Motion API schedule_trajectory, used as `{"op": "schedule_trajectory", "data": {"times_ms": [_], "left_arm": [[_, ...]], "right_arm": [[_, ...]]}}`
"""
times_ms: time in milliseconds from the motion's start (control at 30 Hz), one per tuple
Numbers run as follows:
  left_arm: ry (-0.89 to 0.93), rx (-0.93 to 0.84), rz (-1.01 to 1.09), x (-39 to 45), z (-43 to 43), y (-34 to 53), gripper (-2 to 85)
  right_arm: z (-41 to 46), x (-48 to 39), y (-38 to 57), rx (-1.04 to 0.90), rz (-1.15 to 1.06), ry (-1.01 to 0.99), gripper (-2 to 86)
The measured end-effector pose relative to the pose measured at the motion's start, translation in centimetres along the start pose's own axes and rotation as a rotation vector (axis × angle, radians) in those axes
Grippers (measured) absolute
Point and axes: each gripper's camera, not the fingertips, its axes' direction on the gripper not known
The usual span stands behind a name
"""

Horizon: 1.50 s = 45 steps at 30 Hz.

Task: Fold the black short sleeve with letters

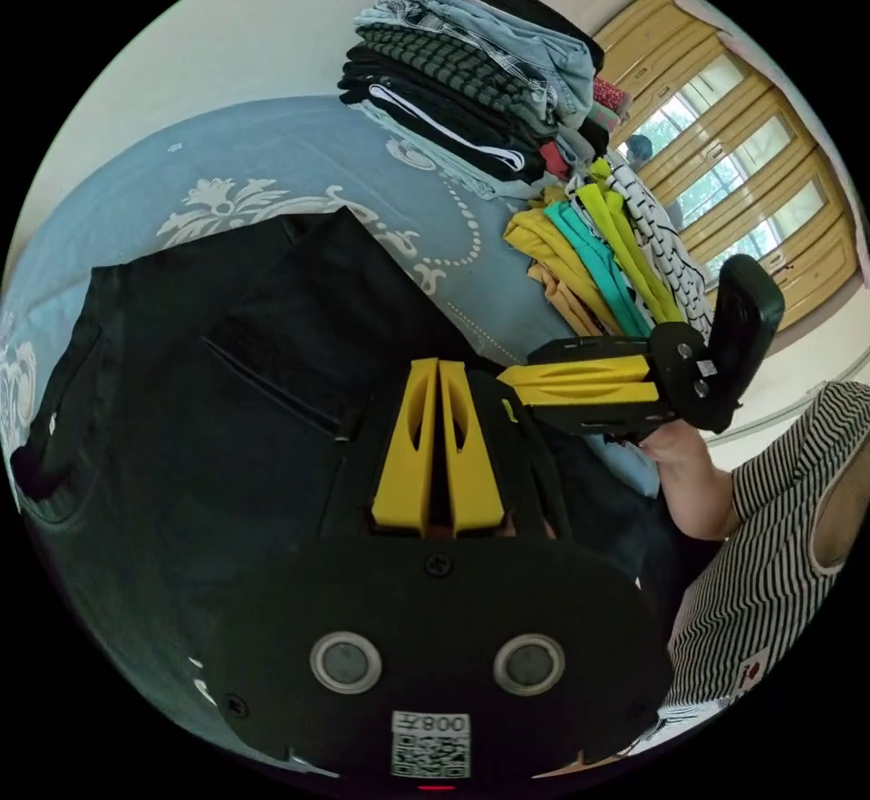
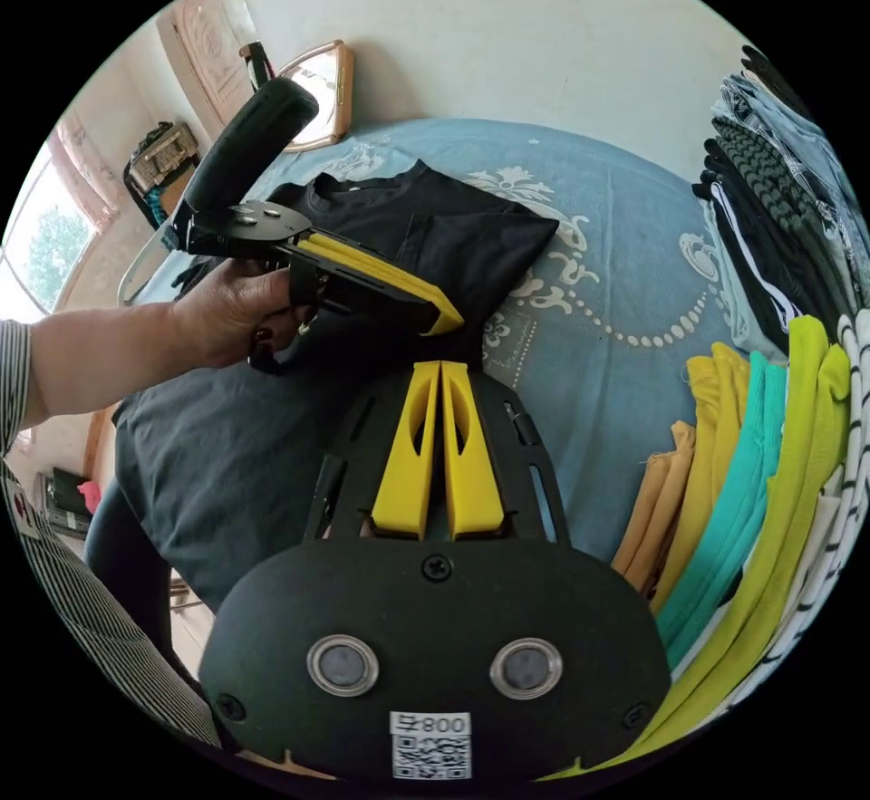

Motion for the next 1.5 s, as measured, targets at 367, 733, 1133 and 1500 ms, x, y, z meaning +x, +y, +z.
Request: {"op": "schedule_trajectory", "data": {"times_ms": [367,733,1133,1500], "left_arm": [[-0.057,0.232,-0.286,0.1,-18.6,14.9,0.4],[-0.196,0.63,-1.122,-7.0,-40.4,49.4,7.9],[-0.022,0.848,-1.215,-10.9,-49.5,62.4,7.2],[-0.03,0.913,-1.122,-10.3,-55.1,68.7,2.4]], "right_arm": [[-0.9,-4.9,-4.7,0.006,0.099,-0.008,0.2],[-5.0,-11.6,-10.8,0.109,0.261,-0.156,0.6],[4.7,-41.6,-33.8,-0.055,-0.282,-0.347,5.2],[15.0,-65.0,-47.1,-0.173,-0.542,-0.266,7.0]]}}
